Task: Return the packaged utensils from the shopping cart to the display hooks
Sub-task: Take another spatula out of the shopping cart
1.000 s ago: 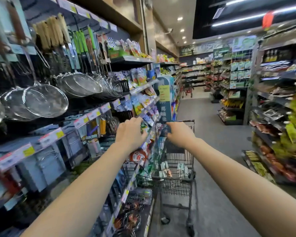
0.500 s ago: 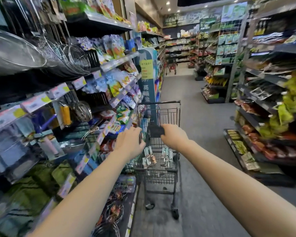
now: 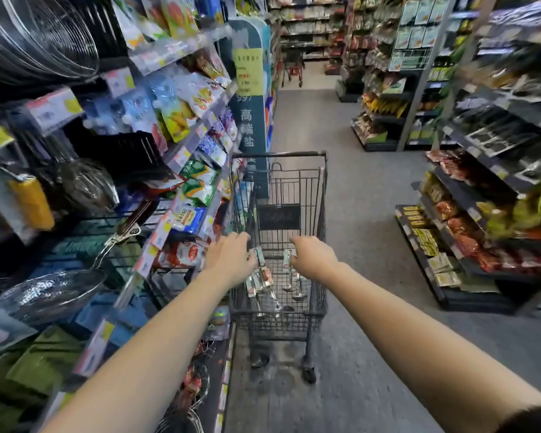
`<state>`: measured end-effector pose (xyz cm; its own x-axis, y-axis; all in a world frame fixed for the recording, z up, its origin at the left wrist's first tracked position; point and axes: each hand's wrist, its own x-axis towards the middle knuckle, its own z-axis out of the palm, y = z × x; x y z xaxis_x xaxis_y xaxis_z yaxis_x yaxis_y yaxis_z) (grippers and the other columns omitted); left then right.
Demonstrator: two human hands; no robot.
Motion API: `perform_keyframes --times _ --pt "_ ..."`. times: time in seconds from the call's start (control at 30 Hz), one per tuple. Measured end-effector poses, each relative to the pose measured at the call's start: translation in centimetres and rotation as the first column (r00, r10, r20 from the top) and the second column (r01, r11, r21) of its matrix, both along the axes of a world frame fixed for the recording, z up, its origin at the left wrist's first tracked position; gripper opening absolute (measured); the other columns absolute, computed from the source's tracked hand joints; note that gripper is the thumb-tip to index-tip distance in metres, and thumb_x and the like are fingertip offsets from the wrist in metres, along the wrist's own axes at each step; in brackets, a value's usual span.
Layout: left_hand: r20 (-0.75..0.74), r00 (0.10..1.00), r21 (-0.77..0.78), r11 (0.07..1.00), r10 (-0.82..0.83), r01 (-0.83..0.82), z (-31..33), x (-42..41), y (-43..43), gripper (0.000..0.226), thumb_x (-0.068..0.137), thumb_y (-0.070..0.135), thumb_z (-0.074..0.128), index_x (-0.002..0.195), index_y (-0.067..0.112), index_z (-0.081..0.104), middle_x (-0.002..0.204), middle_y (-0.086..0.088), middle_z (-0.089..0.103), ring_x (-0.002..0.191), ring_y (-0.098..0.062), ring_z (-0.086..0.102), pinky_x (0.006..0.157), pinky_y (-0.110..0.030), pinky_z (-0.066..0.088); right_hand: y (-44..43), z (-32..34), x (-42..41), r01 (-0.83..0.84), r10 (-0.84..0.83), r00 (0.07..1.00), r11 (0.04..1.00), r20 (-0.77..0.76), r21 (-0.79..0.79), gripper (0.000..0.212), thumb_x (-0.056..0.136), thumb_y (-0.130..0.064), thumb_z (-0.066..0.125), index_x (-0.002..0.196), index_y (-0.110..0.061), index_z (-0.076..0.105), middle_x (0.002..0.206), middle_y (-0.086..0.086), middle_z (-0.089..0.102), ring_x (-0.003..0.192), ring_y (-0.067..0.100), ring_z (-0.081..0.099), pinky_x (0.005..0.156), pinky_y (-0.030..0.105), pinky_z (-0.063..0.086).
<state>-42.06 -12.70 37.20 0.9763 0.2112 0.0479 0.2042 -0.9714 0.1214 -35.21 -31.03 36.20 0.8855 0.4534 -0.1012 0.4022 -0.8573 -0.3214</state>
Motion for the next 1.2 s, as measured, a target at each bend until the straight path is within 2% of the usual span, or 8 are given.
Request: perform_keyframes --times 0.13,0.23,0.53,0.67,0.77,0.83,0.93,1.2 --pt "-0.056 0.998 -0.005 1.000 -0.005 0.004 -2.9 4.6 0.8 0.047 0.097 0.039 0.053 0.139 0.019 0.053 0.132 -0.007 0.062 0.116 -0.029 0.062 0.094 -0.042 0.052 0.9 -3.9 4.6 0.005 -0.006 0.998 1.000 -0.065 -0.021 0.042 0.098 -0.014 0.054 0.139 -0.014 0.057 0.131 0.010 0.067 0.113 0.032 0.067 0.090 0.045 0.059" --pt "-0.103 0.994 -0.006 1.000 0.026 -0.027 -5.2 8.4 1.2 0.046 0.097 0.039 0.053 0.138 0.019 0.053 0.131 -0.007 0.063 0.114 -0.029 0.063 0.092 -0.042 0.053 1.3 -6.8 8.7 -0.012 0.007 0.993 0.999 -0.121 -0.041 0.044 0.098 -0.013 0.053 0.142 -0.014 0.056 0.134 0.011 0.065 0.116 0.034 0.066 0.092 0.046 0.058" --pt "-0.273 0.957 -0.036 0.993 0.097 -0.111 -11.6 19.7 1.4 0.052 0.099 0.040 0.051 0.146 0.018 0.046 0.132 -0.012 0.059 0.120 -0.034 0.058 0.098 -0.046 0.050 2.5 -14.1 21.5 -0.091 0.064 0.970 0.990 -0.234 -0.107 0.034 0.095 -0.013 0.052 0.127 -0.016 0.061 0.127 0.009 0.069 0.111 0.033 0.067 0.091 0.046 0.058" --pt "-0.337 0.936 -0.052 0.990 0.106 -0.131 -14.4 22.7 1.7 0.048 0.099 0.040 0.051 0.141 0.016 0.051 0.131 -0.013 0.059 0.118 -0.034 0.059 0.094 -0.043 0.049 3.7 -16.6 25.1 -0.124 0.082 0.954 0.984 -0.290 -0.129 0.037 0.097 -0.011 0.051 0.133 -0.015 0.060 0.126 0.011 0.068 0.109 0.033 0.067 0.091 0.047 0.060" --pt "-0.396 0.913 -0.078 0.987 0.098 -0.140 -16.7 24.1 2.4 0.053 0.099 0.039 0.053 0.146 0.017 0.046 0.134 -0.013 0.058 0.121 -0.033 0.057 0.099 -0.043 0.049 4.8 -18.8 26.7 -0.135 0.078 0.937 0.980 -0.340 -0.147 0.045 0.097 -0.004 0.049 0.140 -0.013 0.057 0.125 0.012 0.068 0.107 0.034 0.068 0.090 0.047 0.061" --pt "-0.430 0.897 -0.093 0.983 0.104 -0.158 -18.4 25.0 3.2 0.055 0.098 0.039 0.054 0.148 0.017 0.044 0.135 -0.012 0.058 0.124 -0.033 0.056 0.102 -0.045 0.048 5.6 -20.2 27.6 -0.153 0.081 0.920 0.975 -0.383 -0.163 0.041 0.096 -0.008 0.051 0.136 -0.013 0.059 0.123 0.013 0.068 0.106 0.035 0.068 0.089 0.047 0.061" --pt "-0.452 0.885 -0.110 0.977 0.117 -0.185 -21.1 26.4 4.6 0.049 0.095 0.038 0.056 0.137 0.013 0.050 0.132 -0.013 0.059 0.120 -0.034 0.058 0.097 -0.045 0.049 6.8 -22.4 28.8 -0.169 0.076 0.901 0.968 -0.428 -0.184 0.035 0.096 -0.014 0.054 0.130 -0.012 0.063 0.118 0.014 0.071 0.102 0.035 0.068 0.085 0.047 0.061" --pt "-0.545 0.834 -0.125 0.976 0.081 -0.176 -27.3 29.5 7.6 0.048 0.100 0.039 0.056 0.137 0.010 0.049 0.130 -0.014 0.060 0.118 -0.032 0.058 0.097 -0.044 0.048 9.5 -28.2 31.6 -0.129 -0.001 0.847 0.970 -0.532 -0.208 0.056 0.097 -0.013 0.057 0.152 -0.021 0.049 0.141 0.015 0.061 0.116 0.033 0.067 0.097 0.045 0.059"
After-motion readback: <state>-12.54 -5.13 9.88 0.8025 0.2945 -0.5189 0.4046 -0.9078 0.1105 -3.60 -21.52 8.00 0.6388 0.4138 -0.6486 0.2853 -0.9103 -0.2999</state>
